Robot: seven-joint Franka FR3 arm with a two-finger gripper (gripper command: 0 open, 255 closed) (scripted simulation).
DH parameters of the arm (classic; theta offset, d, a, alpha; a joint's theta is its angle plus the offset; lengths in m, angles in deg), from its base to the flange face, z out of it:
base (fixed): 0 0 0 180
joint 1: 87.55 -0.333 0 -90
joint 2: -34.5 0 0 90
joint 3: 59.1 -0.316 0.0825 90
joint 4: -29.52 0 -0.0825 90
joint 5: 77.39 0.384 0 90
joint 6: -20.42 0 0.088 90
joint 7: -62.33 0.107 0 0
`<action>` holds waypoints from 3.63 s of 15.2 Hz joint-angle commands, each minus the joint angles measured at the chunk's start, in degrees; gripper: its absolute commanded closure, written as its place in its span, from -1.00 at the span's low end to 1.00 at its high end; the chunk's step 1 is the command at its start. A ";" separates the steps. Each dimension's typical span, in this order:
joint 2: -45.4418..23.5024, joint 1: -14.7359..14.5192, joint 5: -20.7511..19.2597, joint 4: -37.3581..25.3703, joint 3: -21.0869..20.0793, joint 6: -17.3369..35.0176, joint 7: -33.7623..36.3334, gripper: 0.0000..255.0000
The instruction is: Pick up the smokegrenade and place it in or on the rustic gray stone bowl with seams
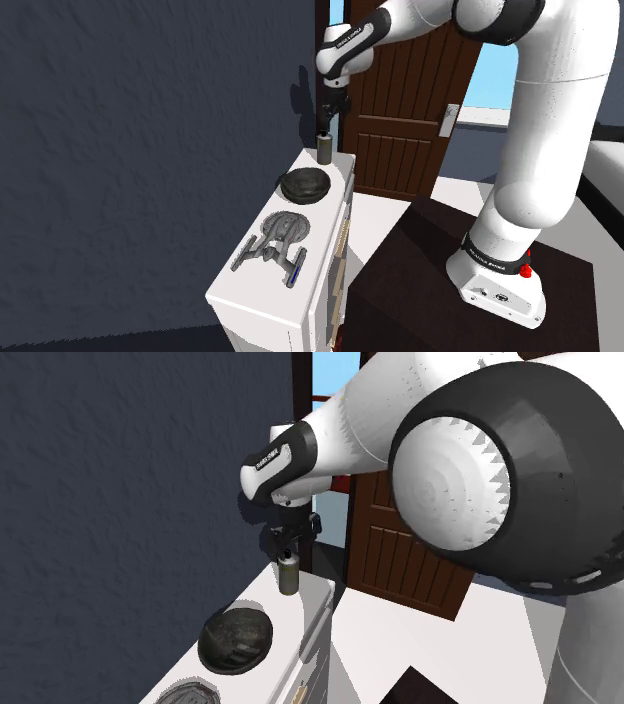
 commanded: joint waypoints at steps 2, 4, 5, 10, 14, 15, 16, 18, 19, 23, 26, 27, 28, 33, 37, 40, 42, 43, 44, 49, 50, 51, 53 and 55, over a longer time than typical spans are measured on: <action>-7.24 1.07 2.03 -6.39 -0.36 0.64 -1.25 -1.00; -11.95 1.92 3.16 -11.09 -0.72 0.51 -1.89 -1.00; -12.24 1.99 3.21 -11.39 -0.76 0.49 -1.92 -1.00; -14.09 2.19 3.69 -10.17 -1.03 3.54 -2.22 -1.00; -15.14 2.30 3.95 -9.67 -1.17 5.06 -2.38 -1.00; -15.14 2.30 3.95 -9.67 -1.17 5.06 -2.38 -1.00; -15.14 2.30 3.95 -9.67 -1.17 5.06 -2.38 -1.00; -15.14 2.30 3.95 -9.68 -1.17 5.06 -2.38 -1.00; -15.14 2.30 3.95 -9.68 -1.17 5.06 -2.38 -1.00; -15.13 2.30 3.95 -9.66 -1.17 5.06 -2.38 1.00; -15.13 2.30 3.95 -9.67 -1.17 5.06 -2.38 1.00; -15.14 2.30 3.95 -9.68 -1.17 5.06 -2.38 1.00; -15.13 2.30 3.95 -9.67 -1.17 5.06 -2.38 1.00; -13.90 2.18 3.65 -10.23 -0.99 3.30 -2.21 1.00; -12.42 2.06 3.26 -11.20 -0.78 0.86 -2.01 1.00; -11.39 1.98 3.00 -12.06 -0.64 -1.01 -1.87 1.00; -10.75 1.93 2.83 -12.70 -0.56 -2.27 -1.77 1.00; -10.45 1.91 2.75 -13.04 -0.52 -2.91 -1.73 1.00; -10.15 1.89 2.67 -13.40 -0.48 -3.56 -1.69 1.00; -8.84 1.83 2.32 -15.40 -0.32 -6.84 -1.50 1.00; -8.60 1.82 2.25 -15.84 -0.29 -7.51 -1.47 1.00; -8.38 1.82 2.19 -16.30 -0.26 -8.19 -1.43 1.00; -7.98 1.81 2.08 -17.27 -0.21 -9.55 -1.38 1.00; -7.61 1.81 1.98 -18.30 -0.16 -10.94 -1.32 1.00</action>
